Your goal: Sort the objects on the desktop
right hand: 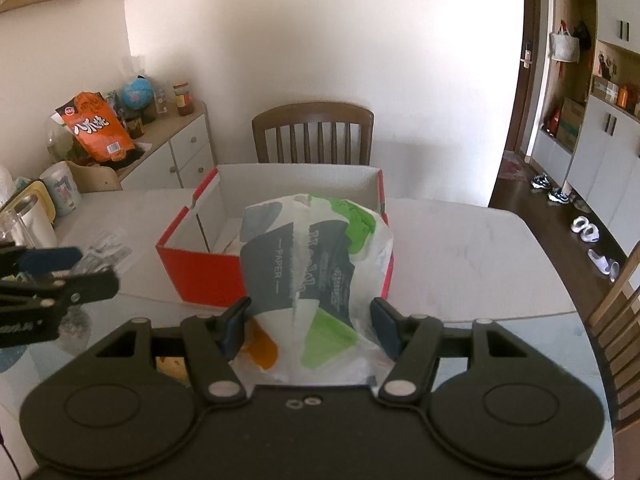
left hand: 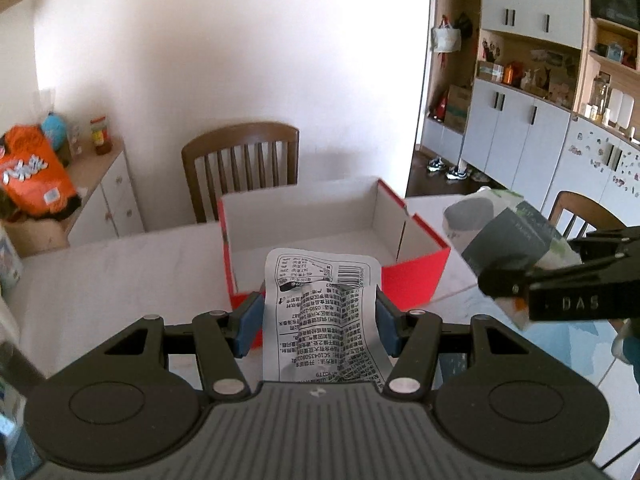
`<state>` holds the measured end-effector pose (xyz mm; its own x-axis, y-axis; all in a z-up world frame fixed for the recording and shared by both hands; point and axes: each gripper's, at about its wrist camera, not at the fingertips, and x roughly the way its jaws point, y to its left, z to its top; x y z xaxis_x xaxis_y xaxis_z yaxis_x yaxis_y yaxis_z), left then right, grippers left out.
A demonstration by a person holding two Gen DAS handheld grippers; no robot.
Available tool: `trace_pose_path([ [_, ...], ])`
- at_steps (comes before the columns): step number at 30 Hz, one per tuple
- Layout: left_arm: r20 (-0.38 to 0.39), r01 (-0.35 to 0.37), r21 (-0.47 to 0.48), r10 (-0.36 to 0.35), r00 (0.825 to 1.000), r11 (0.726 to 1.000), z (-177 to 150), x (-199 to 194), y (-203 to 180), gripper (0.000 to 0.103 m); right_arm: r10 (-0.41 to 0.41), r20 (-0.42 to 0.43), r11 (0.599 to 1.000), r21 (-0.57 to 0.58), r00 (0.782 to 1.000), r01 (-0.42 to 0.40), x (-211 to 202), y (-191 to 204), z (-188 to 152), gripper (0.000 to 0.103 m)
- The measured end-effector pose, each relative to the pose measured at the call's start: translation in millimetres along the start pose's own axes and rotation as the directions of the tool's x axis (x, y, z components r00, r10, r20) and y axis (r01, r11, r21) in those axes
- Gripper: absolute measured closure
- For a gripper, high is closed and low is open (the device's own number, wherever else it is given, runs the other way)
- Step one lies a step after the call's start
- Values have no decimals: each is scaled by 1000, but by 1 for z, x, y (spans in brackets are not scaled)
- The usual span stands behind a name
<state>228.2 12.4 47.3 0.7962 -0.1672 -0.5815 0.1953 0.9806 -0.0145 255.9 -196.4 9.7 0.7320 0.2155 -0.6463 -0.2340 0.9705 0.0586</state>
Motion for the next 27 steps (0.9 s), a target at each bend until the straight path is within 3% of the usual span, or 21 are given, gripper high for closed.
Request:
trace_pose_path([
  [12, 36, -12, 12, 12, 999, 1000, 38, 25, -7, 46, 23, 19, 1000, -15, 1000, -23, 8, 6, 25, 39],
  [27, 41, -30, 20, 29, 999, 999, 84, 78, 10, 45, 7, 39, 999, -37, 999, -5, 47, -3, 65, 39],
])
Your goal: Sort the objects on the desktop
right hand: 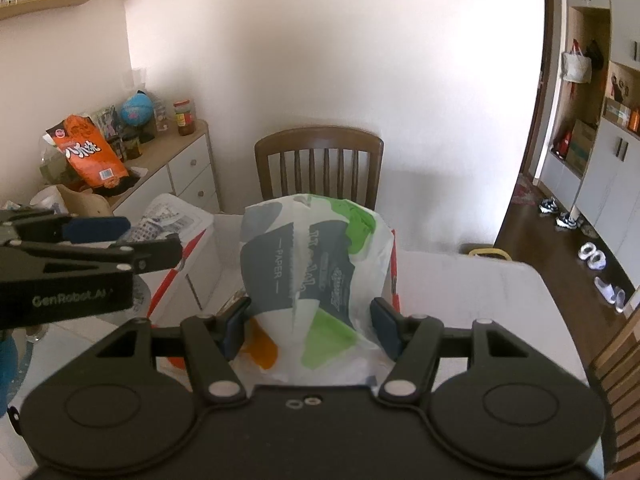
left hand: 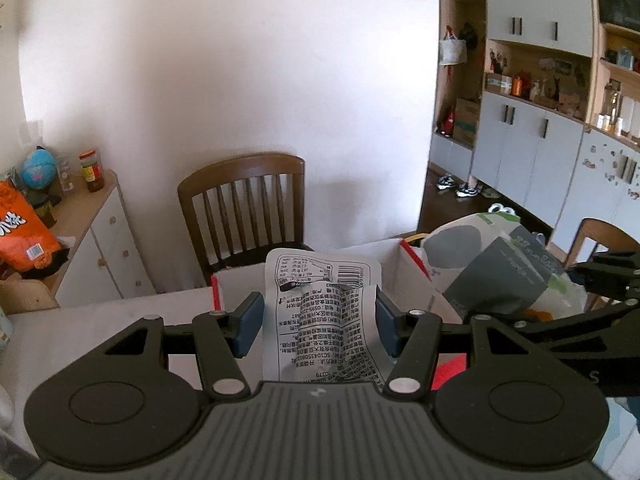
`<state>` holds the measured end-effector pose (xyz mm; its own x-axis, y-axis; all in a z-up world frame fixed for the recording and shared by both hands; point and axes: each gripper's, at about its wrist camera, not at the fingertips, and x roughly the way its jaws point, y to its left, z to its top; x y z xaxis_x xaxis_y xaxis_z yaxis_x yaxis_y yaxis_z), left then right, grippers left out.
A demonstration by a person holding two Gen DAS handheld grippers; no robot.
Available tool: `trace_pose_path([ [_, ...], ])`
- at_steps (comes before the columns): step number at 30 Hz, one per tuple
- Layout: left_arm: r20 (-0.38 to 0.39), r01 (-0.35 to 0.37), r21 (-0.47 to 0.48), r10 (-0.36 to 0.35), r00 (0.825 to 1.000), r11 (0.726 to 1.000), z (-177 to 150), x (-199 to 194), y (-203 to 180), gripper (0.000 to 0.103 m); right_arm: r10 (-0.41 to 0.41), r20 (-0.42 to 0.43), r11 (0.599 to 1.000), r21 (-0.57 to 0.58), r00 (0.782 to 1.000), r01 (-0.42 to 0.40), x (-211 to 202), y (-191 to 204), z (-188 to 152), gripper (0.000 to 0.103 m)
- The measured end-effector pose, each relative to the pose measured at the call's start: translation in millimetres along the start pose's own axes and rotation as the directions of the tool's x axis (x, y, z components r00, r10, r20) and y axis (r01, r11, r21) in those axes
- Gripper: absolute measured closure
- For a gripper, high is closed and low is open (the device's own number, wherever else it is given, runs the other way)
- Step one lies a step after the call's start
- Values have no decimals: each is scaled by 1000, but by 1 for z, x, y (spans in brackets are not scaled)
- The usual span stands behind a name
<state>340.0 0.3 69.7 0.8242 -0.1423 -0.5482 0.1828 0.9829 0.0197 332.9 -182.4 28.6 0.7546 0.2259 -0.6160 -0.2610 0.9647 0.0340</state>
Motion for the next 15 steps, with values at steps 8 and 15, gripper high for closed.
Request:
trace_pose_path([
  [8, -32, 21, -16, -21, 999, 1000, 13, 33, 13, 45, -9, -21, 1000, 0, 1000, 9, 29, -1, 12, 39],
  [15, -80, 38, -27, -40, 996, 999, 18, 68, 21, 45, -19, -54, 1000, -16, 998, 18, 57, -3, 17, 39],
])
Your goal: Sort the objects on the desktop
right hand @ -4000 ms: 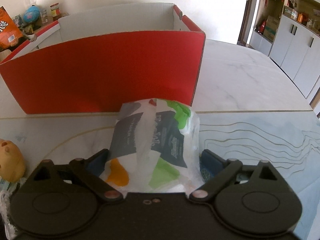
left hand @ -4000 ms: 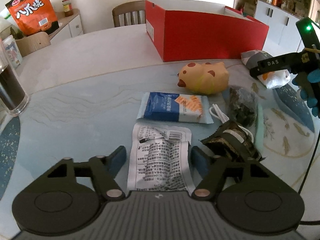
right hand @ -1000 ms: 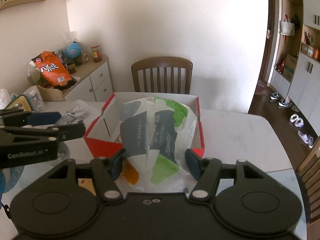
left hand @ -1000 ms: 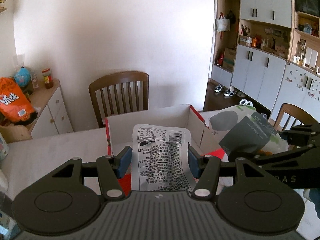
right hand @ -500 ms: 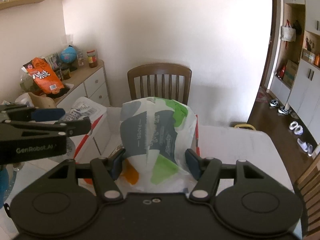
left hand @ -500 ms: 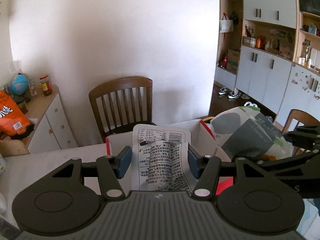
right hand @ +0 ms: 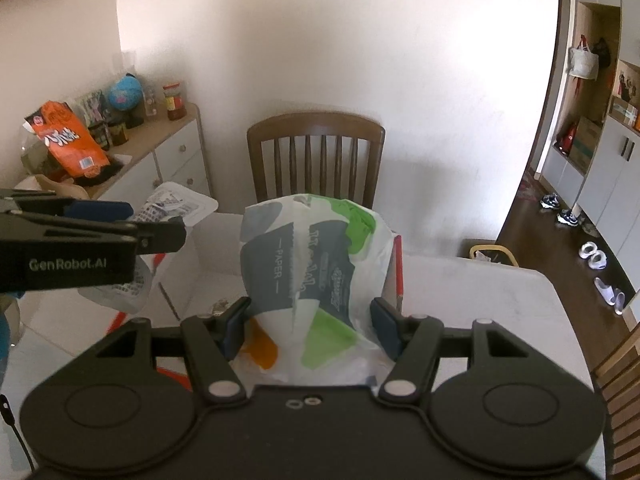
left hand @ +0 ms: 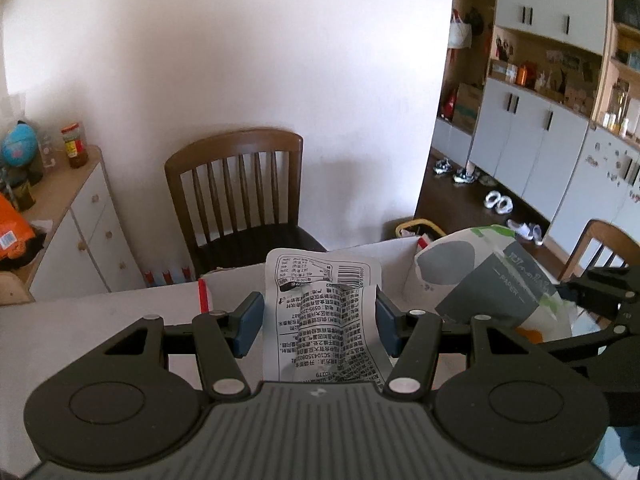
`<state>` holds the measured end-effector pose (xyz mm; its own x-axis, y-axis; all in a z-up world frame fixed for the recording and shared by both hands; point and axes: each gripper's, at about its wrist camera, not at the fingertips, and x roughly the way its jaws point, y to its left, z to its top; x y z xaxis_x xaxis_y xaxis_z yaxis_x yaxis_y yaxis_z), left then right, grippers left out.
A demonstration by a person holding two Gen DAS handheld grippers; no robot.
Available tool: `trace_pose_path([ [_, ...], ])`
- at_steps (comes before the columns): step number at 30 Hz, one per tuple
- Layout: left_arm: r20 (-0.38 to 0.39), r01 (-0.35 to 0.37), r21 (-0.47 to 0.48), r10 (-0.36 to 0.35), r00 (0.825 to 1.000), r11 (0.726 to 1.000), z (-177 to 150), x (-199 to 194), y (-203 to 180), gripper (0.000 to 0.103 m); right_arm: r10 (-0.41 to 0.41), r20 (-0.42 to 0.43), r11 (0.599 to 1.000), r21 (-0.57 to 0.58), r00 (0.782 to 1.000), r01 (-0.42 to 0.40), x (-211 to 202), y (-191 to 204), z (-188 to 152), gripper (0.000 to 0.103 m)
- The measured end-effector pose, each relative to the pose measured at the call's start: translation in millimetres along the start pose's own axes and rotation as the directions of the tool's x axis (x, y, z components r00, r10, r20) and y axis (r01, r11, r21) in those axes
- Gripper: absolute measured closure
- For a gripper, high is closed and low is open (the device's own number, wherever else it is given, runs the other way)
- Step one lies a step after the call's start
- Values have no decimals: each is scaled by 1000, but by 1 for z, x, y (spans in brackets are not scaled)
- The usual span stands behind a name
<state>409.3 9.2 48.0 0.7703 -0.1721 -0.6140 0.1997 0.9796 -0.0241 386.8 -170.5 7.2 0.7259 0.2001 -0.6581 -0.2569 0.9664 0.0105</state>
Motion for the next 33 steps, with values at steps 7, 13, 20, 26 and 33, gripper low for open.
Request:
trace_pose_path([
  [7, -19, -2, 48, 2, 1000, 999, -4, 26, -3, 45, -23, -22, 999, -24, 1000, 23, 25, -4, 1, 39],
  [13, -65, 4, 55, -1, 998, 998, -11, 51, 0, 45, -1, -62, 998, -61, 998, -2, 47, -4, 0, 39],
  [20, -131, 5, 73, 5, 991, 997, -21, 79, 6, 45, 16, -147, 993, -115, 989, -33, 73, 3, -8, 39],
  [26, -181, 2, 99, 16, 983, 995, -26, 100, 6, 45, 11, -206, 992, -122, 978, -36, 94, 4, -16, 39],
  [33, -228, -1, 122, 29, 973, 993, -32, 120, 5, 45, 3, -240, 989, -145, 971, -39, 110, 5, -22, 39],
])
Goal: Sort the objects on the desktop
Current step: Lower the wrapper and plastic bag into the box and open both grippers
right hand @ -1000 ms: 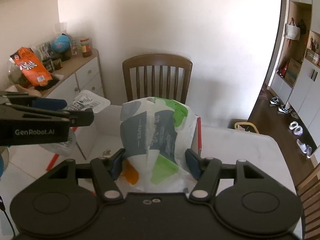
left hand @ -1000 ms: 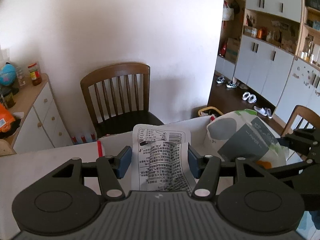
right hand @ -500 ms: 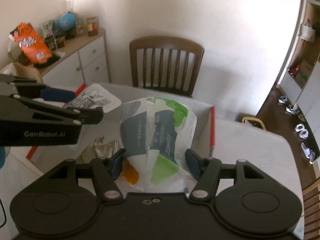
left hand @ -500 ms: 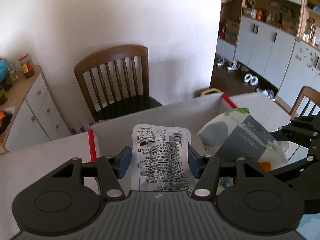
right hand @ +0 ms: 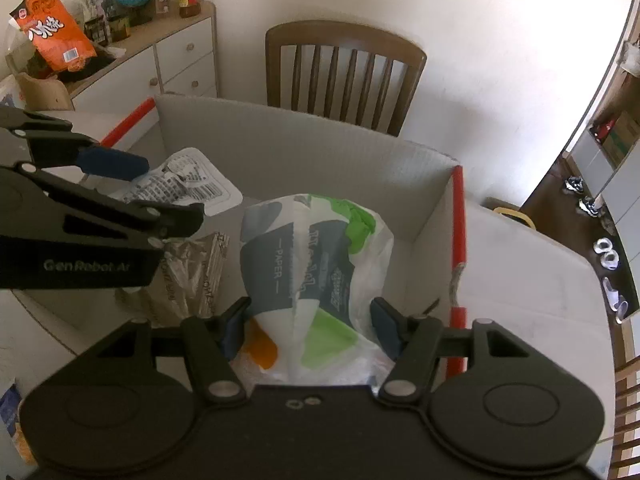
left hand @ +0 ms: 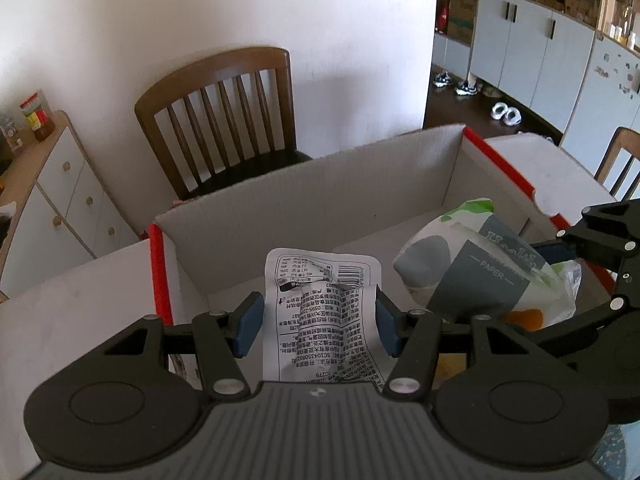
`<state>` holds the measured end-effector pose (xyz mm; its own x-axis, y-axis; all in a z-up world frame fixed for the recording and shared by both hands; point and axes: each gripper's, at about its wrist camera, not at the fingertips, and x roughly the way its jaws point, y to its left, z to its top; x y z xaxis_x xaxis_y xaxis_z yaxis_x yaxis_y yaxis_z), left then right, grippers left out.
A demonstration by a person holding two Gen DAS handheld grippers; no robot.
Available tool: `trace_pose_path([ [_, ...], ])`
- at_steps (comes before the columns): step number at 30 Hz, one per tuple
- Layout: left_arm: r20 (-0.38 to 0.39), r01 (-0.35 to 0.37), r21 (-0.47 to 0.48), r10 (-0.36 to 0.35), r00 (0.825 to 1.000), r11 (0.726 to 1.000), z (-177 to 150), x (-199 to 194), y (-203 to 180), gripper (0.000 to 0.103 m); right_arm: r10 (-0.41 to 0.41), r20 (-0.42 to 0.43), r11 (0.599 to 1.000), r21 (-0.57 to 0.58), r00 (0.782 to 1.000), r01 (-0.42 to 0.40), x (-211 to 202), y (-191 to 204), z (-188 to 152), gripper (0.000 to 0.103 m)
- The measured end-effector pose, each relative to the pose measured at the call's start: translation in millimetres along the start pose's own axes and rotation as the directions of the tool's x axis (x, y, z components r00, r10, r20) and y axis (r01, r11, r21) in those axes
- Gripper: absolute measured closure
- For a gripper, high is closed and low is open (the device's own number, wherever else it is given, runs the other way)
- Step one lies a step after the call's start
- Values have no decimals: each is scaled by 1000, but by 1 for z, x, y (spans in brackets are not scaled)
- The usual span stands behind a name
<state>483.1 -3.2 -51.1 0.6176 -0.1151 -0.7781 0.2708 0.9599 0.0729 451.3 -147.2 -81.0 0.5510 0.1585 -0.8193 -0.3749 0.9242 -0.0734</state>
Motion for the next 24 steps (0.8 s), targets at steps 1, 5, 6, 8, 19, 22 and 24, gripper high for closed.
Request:
trace_pose_path([
  [1, -6, 1, 0, -1, 1000, 1000, 0, 2, 0, 45, -1, -5, 1000, -6, 1000, 1, 2, 0, 0, 39],
  [5, -22, 2, 2, -2, 1000, 1000, -1, 10, -1, 45, -14, -24, 1000, -17, 1000, 14, 13, -1, 0, 39],
  [6, -25, 1, 4, -1, 1000, 1000, -2, 12, -1, 45, -14, -28, 1000, -14, 1000, 14, 14, -1, -1, 39],
  [8, -34, -3, 4, 3, 999, 1000, -2, 15, -1, 45, -22, -28, 1000, -23, 999, 21, 16, -1, -2, 39],
  [19, -102, 12, 4, -12, 995, 1000, -6, 30, 1, 45, 0, -55, 997, -72, 998, -4, 22, 9, -3, 37],
  [22, -114, 15, 0, -15, 993, 1000, -4, 32, 1, 45, -5, -60, 997, -74, 998, 1, 24, 11, -2, 34],
  [24, -118, 15, 5, -14, 993, 1000, -3, 32, -1, 45, -4, -63, 997, -77, 998, -1, 24, 11, -2, 32],
])
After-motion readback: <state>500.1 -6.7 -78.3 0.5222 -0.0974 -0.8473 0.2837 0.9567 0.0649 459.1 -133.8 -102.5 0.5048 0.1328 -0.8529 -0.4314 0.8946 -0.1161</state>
